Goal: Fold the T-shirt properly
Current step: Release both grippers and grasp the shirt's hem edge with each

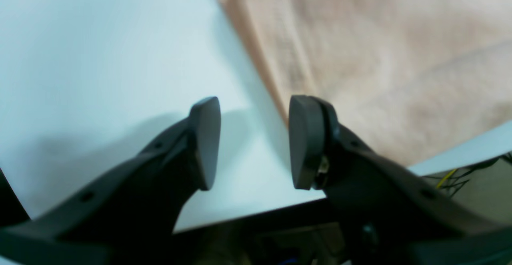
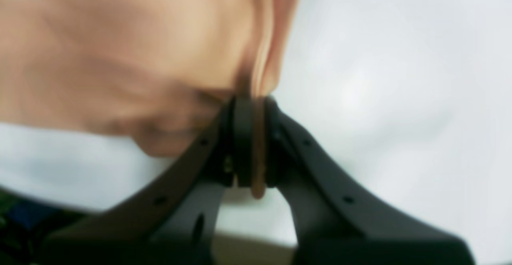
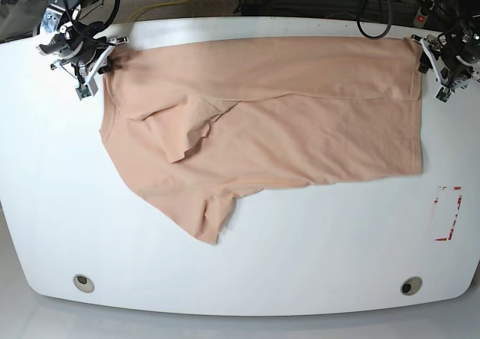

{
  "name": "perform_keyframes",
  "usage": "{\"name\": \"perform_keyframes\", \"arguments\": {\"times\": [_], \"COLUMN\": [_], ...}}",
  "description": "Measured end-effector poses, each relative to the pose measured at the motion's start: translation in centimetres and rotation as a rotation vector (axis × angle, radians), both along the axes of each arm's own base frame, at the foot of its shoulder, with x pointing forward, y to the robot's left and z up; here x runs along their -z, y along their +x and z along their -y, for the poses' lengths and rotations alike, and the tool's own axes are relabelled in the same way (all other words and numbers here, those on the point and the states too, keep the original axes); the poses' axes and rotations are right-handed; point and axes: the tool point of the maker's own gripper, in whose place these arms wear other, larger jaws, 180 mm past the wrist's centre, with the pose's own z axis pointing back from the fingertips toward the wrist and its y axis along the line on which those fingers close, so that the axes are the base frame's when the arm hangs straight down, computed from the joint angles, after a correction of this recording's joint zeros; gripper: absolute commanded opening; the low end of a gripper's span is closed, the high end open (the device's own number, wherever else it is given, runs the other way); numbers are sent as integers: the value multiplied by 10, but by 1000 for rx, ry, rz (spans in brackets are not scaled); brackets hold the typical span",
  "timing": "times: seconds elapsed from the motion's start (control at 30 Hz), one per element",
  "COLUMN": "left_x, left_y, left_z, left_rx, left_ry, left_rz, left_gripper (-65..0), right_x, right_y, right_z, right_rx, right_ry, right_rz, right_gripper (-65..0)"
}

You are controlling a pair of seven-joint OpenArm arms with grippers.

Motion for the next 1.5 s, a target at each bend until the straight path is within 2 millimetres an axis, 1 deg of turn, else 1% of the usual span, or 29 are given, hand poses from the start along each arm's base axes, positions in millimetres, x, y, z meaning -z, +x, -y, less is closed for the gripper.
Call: {"name": "perform_keyframes", "arguments": {"times": [0.03, 0.1, 0.17, 0.2, 0.27, 0.33, 0.37, 0.43, 0.47, 0.63, 0.73, 0.83, 0.9, 0.97, 1.03, 1.1, 1.2, 1.23, 1.33, 1.37, 1.43, 1.5], "left_x": [-1, -3, -3, -4, -5, -9, -12, -21, -27, -48, -64, -73, -76, -77, -77, -74, -72, -72, -71, -69, -68, -67], "left_y": [2, 3, 4, 4, 8, 15, 20, 30, 35, 60, 80, 95, 102, 109, 117, 126, 138, 141, 150, 151, 152, 151], "left_z": [1, 1, 0, -1, -1, -1, -1, 1, 4, 13, 18, 23, 30, 34, 37, 36, 31, 28, 25, 23, 12, -2], "left_rx": [13, 28, 27, 27, 25, 24, 25, 24, 23, 27, 31, 22, 9, 4, 5, -2, -75, -107, -176, -191, -238, -284], "left_ry": [1, 10, 15, 16, 17, 17, 17, 7, -11, -67, -96, -118, -144, -164, -185, -202, -239, -249, -300, -317, -320, -317], "left_rz": [0, -1, 1, 2, 8, 29, 44, 83, 109, 205, 273, 327, 356, 371, 380, 376, 392, 401, 426, 424, 427, 432], "left_gripper": [-300, -206, -150, -135, -133, -133, -133, -133, -133, -133, -133, -132, -129, -129, -129, -129, -129, -129, -129, -129, -129, -129], "right_x": [0, 0, 0, 0, -3, -13, -20, -34, -38, -50, -60, -64, -66, -68, -68, -70, -61, -57, -60, -57, -51, -38], "right_y": [-5, -15, -21, -22, -23, -18, -14, -5, -1, 25, 52, 78, 95, 116, 134, 157, 181, 189, 223, 233, 247, 253], "right_z": [3, 5, 2, 0, -6, -10, -11, -13, -14, -16, -13, -11, -10, -12, -13, -9, -4, -6, -13, -14, -17, -20], "right_rx": [7, 12, 18, 20, 12, -4, -15, -25, -27, -24, -13, 6, 18, 29, 39, 47, 35, 23, 12, 16, 23, 31], "right_ry": [-9, -23, -19, -16, -17, -28, -40, -60, -64, -69, -67, -46, -24, 13, 43, 59, 33, 36, 88, 108, 143, 172], "right_rz": [-9, -34, -39, -36, -33, -4, 17, 66, 83, 139, 189, 223, 244, 268, 279, 285, 223, 208, 270, 287, 286, 252], "right_gripper": [-537, -442, -360, -314, -239, -198, -189, -192, -192, -190, -190, -190, -190, -190, -190, -190, -190, -190, -190, -190, -190, -190]}}
